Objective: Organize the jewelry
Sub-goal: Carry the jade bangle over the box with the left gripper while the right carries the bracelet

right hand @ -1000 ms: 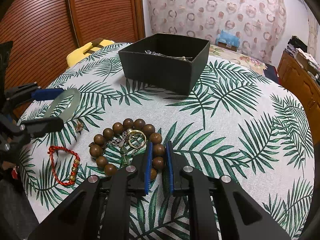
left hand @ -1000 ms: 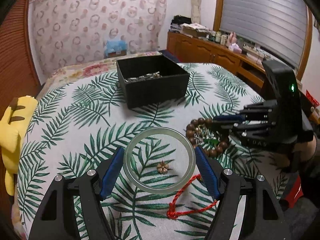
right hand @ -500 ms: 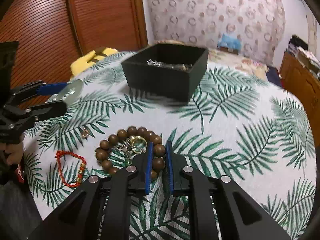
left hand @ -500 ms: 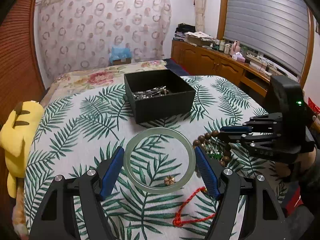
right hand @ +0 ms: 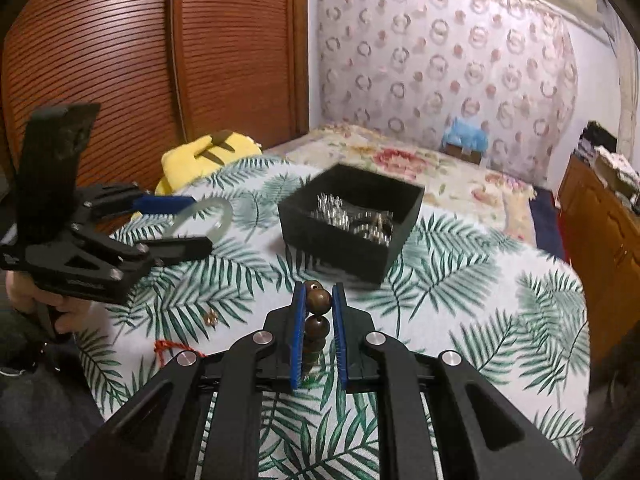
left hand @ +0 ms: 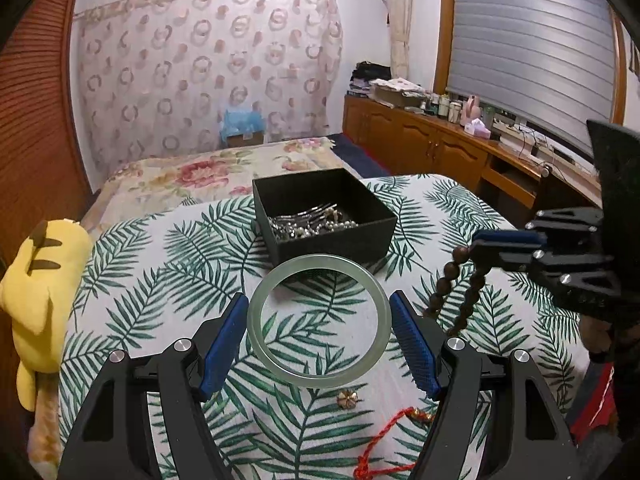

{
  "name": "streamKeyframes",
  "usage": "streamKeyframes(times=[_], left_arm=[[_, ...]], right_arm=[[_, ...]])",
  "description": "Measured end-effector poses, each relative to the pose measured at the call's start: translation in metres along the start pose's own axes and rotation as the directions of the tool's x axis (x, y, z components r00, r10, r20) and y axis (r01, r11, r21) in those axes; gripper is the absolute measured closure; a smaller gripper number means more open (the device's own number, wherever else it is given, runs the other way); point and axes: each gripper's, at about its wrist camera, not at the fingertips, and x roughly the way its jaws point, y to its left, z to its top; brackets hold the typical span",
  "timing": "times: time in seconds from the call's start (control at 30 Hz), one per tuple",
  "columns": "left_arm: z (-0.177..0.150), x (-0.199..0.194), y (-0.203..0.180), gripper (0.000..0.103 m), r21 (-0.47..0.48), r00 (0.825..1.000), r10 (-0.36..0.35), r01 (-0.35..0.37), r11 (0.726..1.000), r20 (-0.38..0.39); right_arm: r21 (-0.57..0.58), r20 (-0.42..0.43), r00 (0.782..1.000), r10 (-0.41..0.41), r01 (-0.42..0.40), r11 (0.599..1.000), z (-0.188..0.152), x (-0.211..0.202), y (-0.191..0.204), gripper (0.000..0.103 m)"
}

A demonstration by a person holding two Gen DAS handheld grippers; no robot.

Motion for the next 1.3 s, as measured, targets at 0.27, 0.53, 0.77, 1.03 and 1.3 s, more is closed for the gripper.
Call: streamKeyframes(times=[0.27, 0.53, 0.77, 1.03, 1.3], left_arm=[[0.007, 0.006, 0.001, 0.034, -0.015, 1.0, -0.011, 0.011, 1.0, 0.01], [0.02, 0.017, 0.004, 0.034, -0.005, 1.0, -0.003, 0.003, 1.0, 0.019], [0.031, 0.029, 0.009, 0.034, -0.002, 1.0, 0.002, -0.002, 1.0, 0.027], [0.043, 0.045, 0.02, 0.034, -0.007, 0.999, 0.026, -0.026, 1.0, 0.025], [0.054, 0.063, 0.023, 0.034, -0.003, 0.999, 0.039, -0.039, 0.999, 0.003]], right_arm=[[-0.037, 0.066, 0.996, -0.057, 0.06, 0.998, 0.026, -0.009, -0.003, 0.088], [-0.045, 0.092, 0.993, -0.071, 0.075, 0.996, 0.053, 0.0, -0.015, 0.088], [-0.05, 0.111, 0.989, -0.102, 0.108, 0.993, 0.081, 0.018, -0.02, 0.088], [-0.009, 0.108, 0.99, -0.089, 0.09, 0.996, 0.097, 0.05, -0.038, 0.088], [0.016, 0.078, 0.993, -0.083, 0.082, 0.996, 0.094, 0.077, -0.046, 0.088]])
